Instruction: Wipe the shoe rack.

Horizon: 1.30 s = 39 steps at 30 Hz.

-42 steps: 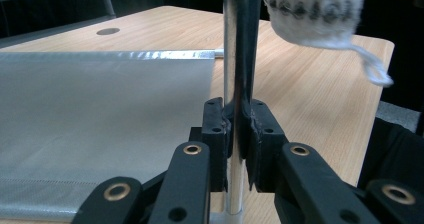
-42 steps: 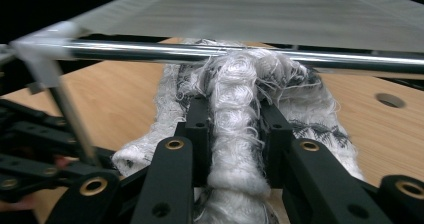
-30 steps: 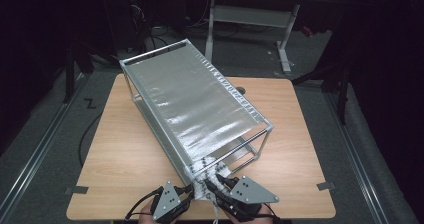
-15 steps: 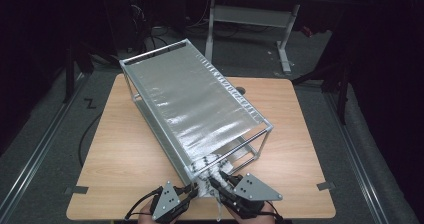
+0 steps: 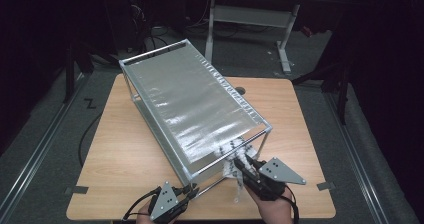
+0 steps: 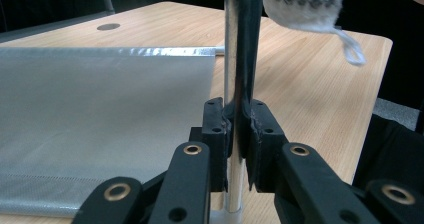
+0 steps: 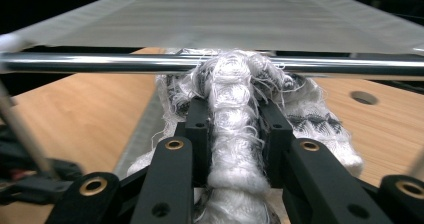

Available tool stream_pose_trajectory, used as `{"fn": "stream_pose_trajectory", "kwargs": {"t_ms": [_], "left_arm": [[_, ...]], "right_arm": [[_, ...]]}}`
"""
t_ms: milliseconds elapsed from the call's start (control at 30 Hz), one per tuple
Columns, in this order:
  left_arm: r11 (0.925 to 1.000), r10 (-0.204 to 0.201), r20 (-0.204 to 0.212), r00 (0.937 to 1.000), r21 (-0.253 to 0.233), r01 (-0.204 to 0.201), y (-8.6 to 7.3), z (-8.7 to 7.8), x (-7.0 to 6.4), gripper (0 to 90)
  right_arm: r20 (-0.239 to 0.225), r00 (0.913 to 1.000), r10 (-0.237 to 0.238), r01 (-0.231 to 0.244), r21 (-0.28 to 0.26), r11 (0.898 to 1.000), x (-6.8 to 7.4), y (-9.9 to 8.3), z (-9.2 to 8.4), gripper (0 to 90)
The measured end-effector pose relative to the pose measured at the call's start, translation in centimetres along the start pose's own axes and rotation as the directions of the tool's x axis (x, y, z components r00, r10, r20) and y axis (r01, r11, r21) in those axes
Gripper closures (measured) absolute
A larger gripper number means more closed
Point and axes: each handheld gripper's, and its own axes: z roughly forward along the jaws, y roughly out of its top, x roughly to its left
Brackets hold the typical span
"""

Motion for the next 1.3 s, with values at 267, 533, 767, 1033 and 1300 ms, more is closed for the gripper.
{"fn": "stream_pose_trajectory", "kwargs": {"t_ms": [267, 533, 767, 1033, 1300], "left_arm": [[1.0, -0.003, 0.003, 1.0, 0.003, 0.003, 0.0, -0.2, -0.1, 80.7], [1.0, -0.002, 0.005, 1.0, 0.005, 0.002, 0.0, -0.4, -0.2, 80.7], [1.0, 0.001, 0.008, 1.0, 0.006, -0.001, -0.1, -0.4, -0.2, 80.6], [1.0, 0.001, 0.014, 0.9999, 0.006, -0.001, -0.1, -0.4, -0.1, 80.7], [0.9999, 0.007, 0.019, 0.9998, 0.008, -0.007, 0.0, -0.4, -0.1, 80.7]], "right_arm": [[0.09, 0.9931, 0.075, -0.073, -0.02, 0.997, -3.5, -0.2, -0.6, 72.9], [0.166, 0.9778, 0.127, -0.12, -0.051, 0.991, -6.4, -0.3, -1.3, 72.9], [0.177, 0.9777, 0.114, -0.107, -0.049, 0.993, -6.3, -0.3, -1.3, 72.9], [0.189, 0.9776, 0.092, -0.087, -0.033, 0.996, -6.2, -0.4, -1.1, 72.9], [0.209, 0.9744, 0.083, -0.088, 0.016, 0.996, -6.4, -1.5, -0.5, 72.8]]}}
